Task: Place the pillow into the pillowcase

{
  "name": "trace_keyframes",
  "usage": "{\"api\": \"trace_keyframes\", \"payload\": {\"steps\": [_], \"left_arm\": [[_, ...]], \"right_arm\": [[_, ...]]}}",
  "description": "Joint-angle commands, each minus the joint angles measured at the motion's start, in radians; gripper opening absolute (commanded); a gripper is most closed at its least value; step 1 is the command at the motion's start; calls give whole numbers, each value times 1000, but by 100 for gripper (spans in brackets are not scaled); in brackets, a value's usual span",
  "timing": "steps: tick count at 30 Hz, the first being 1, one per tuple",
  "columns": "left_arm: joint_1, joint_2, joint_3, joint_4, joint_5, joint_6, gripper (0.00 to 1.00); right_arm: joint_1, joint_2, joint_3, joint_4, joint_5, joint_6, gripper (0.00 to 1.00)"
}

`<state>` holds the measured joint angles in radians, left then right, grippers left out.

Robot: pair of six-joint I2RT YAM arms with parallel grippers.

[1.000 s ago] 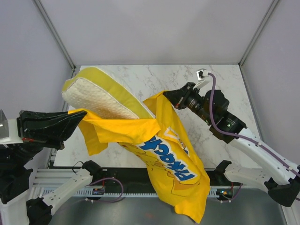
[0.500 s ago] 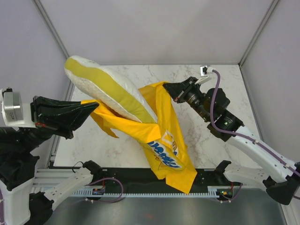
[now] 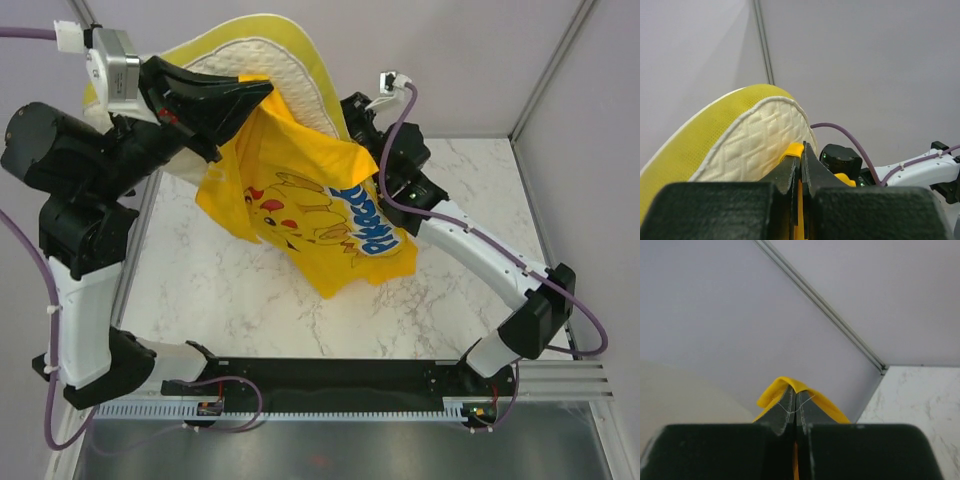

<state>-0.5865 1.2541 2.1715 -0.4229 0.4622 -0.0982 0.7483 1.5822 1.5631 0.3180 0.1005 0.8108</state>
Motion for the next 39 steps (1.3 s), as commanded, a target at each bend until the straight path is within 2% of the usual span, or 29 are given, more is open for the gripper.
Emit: {"api": "trace_keyframes", "payload": {"steps": [1, 5, 6, 11, 12, 15, 19, 23, 27, 33, 36, 38, 39], "left_arm": [[-3, 80, 207, 62, 114, 28, 2], [-3, 73, 176, 87, 199, -32, 2], [-3, 55, 112, 87, 238, -37, 2], [-10, -56, -227, 85, 280, 2, 2], [-15, -79, -356, 93, 282, 18, 2], [-51, -148, -557, 102, 282, 50, 2], [-111, -211, -680, 90, 273, 81, 2], [-182, -280, -772, 64, 273, 71, 2], [-277, -386, -881, 65, 175, 66, 2], [-315, -507, -999, 67, 84, 11, 3], [-315, -597, -1047, 24, -97, -55, 14], [-315, -640, -1049, -13, -222, -112, 16], [-315, -648, -1047, -42, -233, -123, 16]], "right_arm": [[-24, -83, 52, 190, 28, -25, 0], [-50, -197, -217, 199, 45, 10, 0], [-53, -224, -332, 210, 42, 39, 0], [-53, -209, -622, 458, 10, 154, 0], [-53, -185, -646, 479, 4, 165, 0], [-53, -174, -672, 484, -2, 153, 0], [-67, -211, -600, 379, 1, 84, 0], [-70, -359, -609, 232, -4, -13, 0], [-60, -529, -794, 263, -39, -68, 0], [-53, -708, -885, 156, -87, -160, 0], [-53, -763, -919, 121, -68, -180, 0], [-53, -789, -940, 99, -36, -185, 0], [-53, -798, -951, 99, -29, -185, 0]]}}
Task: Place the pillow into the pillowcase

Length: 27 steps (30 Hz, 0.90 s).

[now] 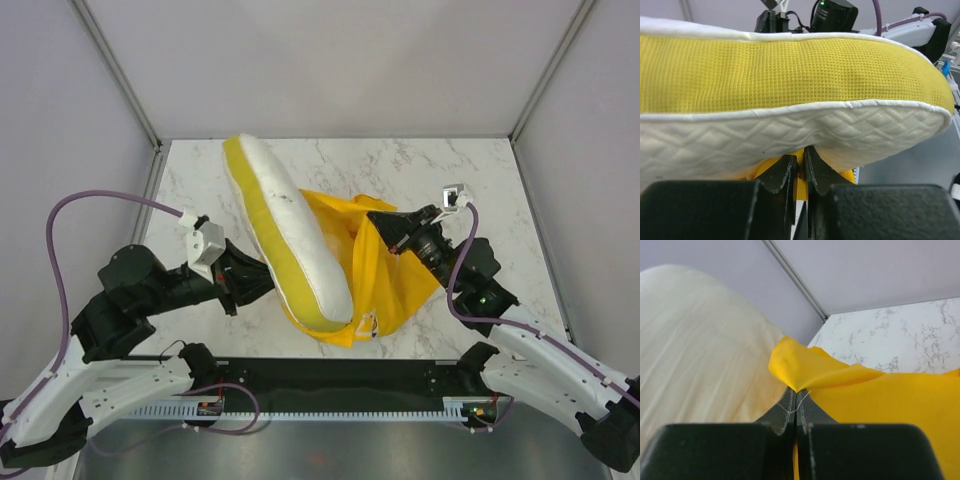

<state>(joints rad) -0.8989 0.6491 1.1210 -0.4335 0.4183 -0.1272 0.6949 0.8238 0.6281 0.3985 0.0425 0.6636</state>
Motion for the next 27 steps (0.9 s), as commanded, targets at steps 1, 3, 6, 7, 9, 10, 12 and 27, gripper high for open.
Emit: {"api": "trace_keyframes", "payload": {"steps": [1, 3, 6, 7, 9, 10, 12, 27], "left_arm": [[-3, -49, 5, -40, -191, -103, 15], [-3, -54, 11, -60, -190, -103, 14], [-3, -42, 25, -119, -216, -81, 11], [-5, -37, 26, -145, -225, -74, 11], [-3, -29, 26, -172, -272, -72, 11], [-3, -25, 28, -207, -300, -80, 10], [-5, -23, 28, -249, -403, -95, 9], [-5, -19, 42, -383, -762, -189, 2]], "right_arm": [[0, -48, -31, 19, 36, -35, 0], [0, -66, -47, 17, 49, -19, 0], [0, -90, -71, 8, 53, -4, 0], [0, -97, -76, -6, 56, -2, 0], [0, -107, -80, -18, 65, -4, 0], [0, -126, -80, -42, 77, -4, 0], [0, -155, -91, -69, 121, -1, 0], [0, -266, -131, -205, 183, 79, 0]]}}
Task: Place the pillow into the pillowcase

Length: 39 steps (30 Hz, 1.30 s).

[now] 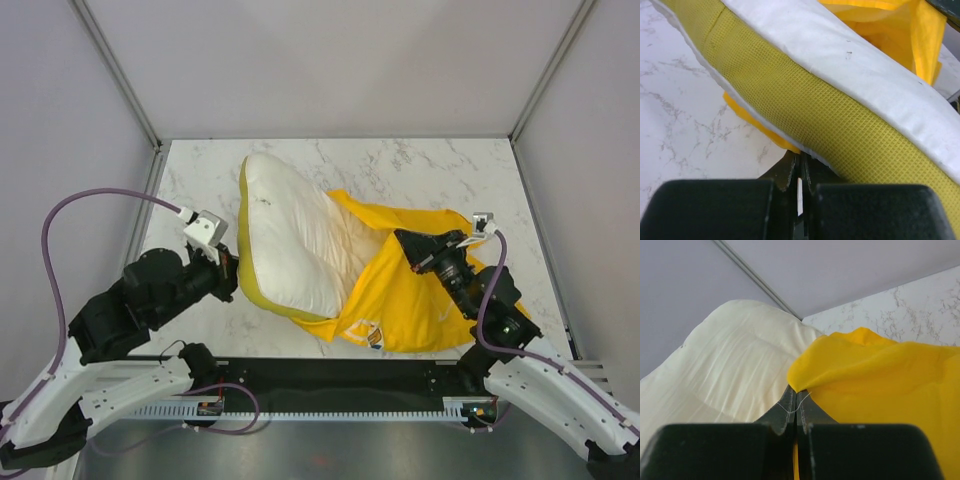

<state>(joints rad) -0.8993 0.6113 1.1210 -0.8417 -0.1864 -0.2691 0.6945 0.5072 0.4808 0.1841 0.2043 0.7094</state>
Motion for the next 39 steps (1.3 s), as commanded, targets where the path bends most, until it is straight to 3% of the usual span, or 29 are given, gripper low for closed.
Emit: {"api": "trace_keyframes", "payload": {"steps": [1, 5, 10, 12, 16, 19, 21, 24, 27, 31, 37, 39], "left_arm": [[-4, 31, 52, 29, -203, -36, 2], [-3, 136, 132, 174, -232, 169, 2], [-4, 243, 361, 445, -109, 506, 2], [-4, 278, 503, 501, -56, 582, 2], [-4, 385, 762, 622, 152, 567, 2], [-3, 458, 980, 668, 279, 522, 2], [-3, 536, 1128, 707, 330, 501, 2], [-3, 610, 1232, 762, 435, 461, 2], [-4, 633, 1220, 786, 527, 424, 2], [-3, 591, 1067, 793, 642, 386, 2], [-4, 455, 708, 834, 619, 453, 2], [-4, 435, 680, 839, 590, 474, 2]], "right_arm": [[0, 83, 33, 15, 17, 39, 0], [0, 305, 270, 61, -42, 24, 0], [2, 565, 621, 22, -108, -16, 0], [2, 640, 813, -39, -115, -45, 0], [2, 672, 1059, -124, -80, -99, 0], [2, 648, 1056, -182, -40, -90, 0], [2, 630, 961, -167, -43, -65, 0], [2, 642, 779, -33, -83, 18, 0], [2, 749, 760, 61, -158, 96, 0], [7, 902, 935, 74, -201, 133, 0], [-1, 1025, 1445, -119, -212, 18, 0], [-9, 1036, 1550, -167, -210, -26, 0]]}}
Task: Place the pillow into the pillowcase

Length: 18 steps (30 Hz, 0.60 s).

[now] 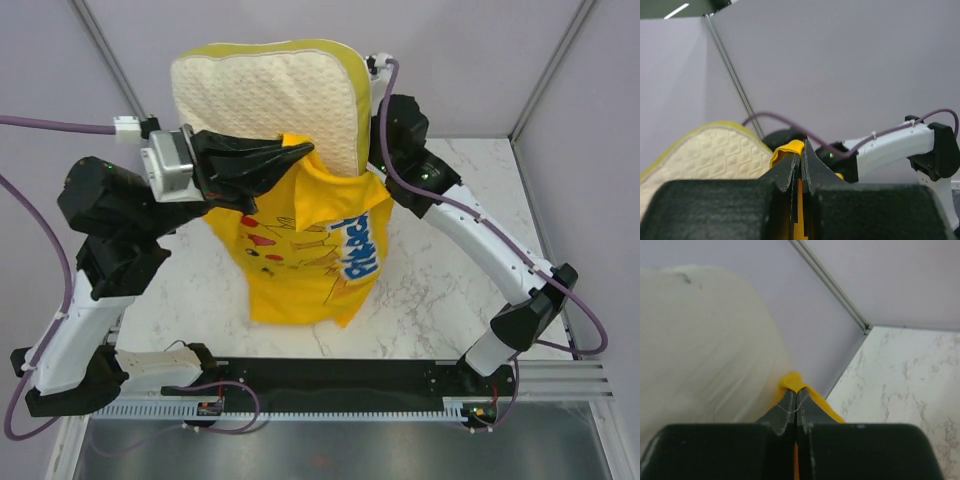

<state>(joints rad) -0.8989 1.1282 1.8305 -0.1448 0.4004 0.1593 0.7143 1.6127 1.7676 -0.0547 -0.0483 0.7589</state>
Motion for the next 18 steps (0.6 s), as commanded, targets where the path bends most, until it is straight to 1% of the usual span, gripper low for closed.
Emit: {"api": "trace_keyframes", "payload": {"steps": [1, 2, 4, 5, 6, 7, 8, 9, 11, 13, 15, 16, 17, 18], "left_arm": [[-3, -84, -30, 140, -24, 54, 2], [-5, -73, -19, 142, -32, 60, 2], [-5, -42, 91, 127, -38, 72, 2], [-5, 9, 152, 87, -31, 71, 2], [-5, 34, 287, 71, -15, 63, 2], [-5, 65, 353, 64, 12, 56, 2], [-3, 111, 412, 63, 23, 45, 2], [-3, 137, 517, 67, 31, 23, 2], [-3, 174, 626, 77, 48, -3, 2], [-3, 193, 638, 103, 49, -9, 2], [-5, 156, 564, 99, 49, 3, 2], [-3, 127, 508, 103, 43, 11, 2], [-5, 99, 372, 112, 38, 34, 2], [-5, 73, 296, 123, 32, 42, 2]], "right_arm": [[-35, -66, 304, 56, 42, -88, 0], [-38, -71, 338, 21, 41, -96, 0], [-41, -117, 285, 15, 80, -108, 0], [-41, -138, 169, 30, 90, -107, 0], [-41, -186, 94, 94, 97, -102, 0], [-42, -206, 17, 130, 102, -93, 0], [-44, -221, -114, 162, 99, -66, 0], [-44, -232, -166, 209, 97, -53, 0], [-49, -211, -264, 245, 88, -15, 0], [-53, -182, -278, 277, 68, -1, 0], [-62, -130, -228, 276, 50, 13, 0], [-78, -116, -197, 270, 50, 16, 0], [-87, -87, -119, 260, 45, 16, 0], [-98, -70, -70, 233, 16, 17, 0]]}}
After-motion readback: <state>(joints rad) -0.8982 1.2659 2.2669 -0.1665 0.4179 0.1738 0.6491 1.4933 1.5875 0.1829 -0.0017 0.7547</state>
